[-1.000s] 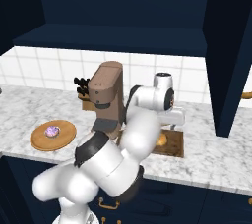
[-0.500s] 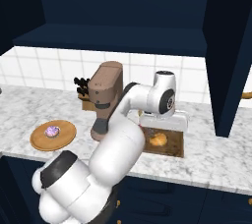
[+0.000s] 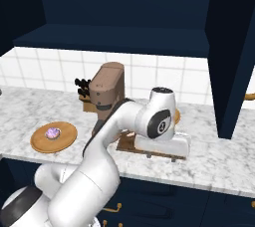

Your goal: From the different types of pastries on the counter, select a croissant and place it on the cutting board. Then retrieve a jar of jam from the cabinet and place it alongside the croissant on the cutting board.

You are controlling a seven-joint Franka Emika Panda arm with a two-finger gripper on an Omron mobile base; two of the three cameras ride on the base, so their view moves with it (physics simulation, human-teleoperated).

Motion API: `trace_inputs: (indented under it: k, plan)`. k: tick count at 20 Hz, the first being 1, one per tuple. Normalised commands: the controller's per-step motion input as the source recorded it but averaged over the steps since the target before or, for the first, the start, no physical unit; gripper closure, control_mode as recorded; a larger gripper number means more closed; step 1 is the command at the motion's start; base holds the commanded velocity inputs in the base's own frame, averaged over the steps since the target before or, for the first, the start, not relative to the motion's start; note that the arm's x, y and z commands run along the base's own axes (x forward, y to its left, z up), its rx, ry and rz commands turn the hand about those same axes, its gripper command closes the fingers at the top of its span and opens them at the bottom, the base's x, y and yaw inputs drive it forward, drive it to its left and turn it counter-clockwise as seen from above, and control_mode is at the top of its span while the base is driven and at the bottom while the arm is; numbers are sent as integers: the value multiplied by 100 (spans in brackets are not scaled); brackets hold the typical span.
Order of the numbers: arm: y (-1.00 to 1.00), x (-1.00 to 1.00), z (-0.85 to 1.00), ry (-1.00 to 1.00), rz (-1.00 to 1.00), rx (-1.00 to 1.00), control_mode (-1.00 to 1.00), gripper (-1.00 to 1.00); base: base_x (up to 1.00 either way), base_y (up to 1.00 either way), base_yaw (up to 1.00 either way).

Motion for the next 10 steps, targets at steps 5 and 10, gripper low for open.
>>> trace_inputs:
  k: [5,10]
  plan:
    - [0,-98,0,1,6,0,-100,-100,0,0,0]
    - [0,-100,0,0,19,0,-100,-100,0,0,0]
